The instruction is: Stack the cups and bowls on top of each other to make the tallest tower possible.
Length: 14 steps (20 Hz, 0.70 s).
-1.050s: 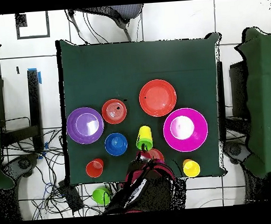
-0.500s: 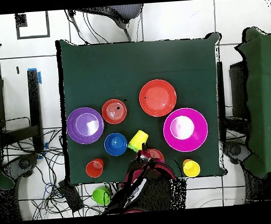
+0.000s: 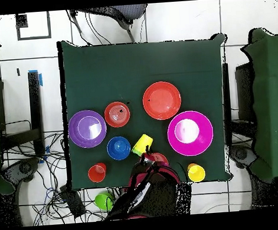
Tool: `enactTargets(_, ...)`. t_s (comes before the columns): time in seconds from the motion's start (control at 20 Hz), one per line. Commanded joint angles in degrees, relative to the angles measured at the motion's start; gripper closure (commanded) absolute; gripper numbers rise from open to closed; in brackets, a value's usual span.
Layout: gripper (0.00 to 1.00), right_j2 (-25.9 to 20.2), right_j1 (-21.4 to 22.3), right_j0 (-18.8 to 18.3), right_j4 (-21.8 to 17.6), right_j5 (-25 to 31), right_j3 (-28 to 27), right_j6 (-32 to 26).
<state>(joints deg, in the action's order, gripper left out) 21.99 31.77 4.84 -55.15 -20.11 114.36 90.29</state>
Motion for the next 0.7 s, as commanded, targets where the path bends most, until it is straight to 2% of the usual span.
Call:
enactTargets(0.05, 0.00, -4.8, -2.0, -0.1, 1.2, 0.5, -4.9, 5.0)
enactTargets(0.25, 0.00, -6.7, -2.0, -1.9, 0.0, -0.1, -3.4, 6.1)
enactTargets(0.55, 0.00, -7.2, -5.1, -2.6, 0.8, -2.1, -2.7, 6.3)
enactTargets(0.7, 0.00, -10.0, -6.2, -4.3, -1.2, -0.9, -1.9, 7.1)
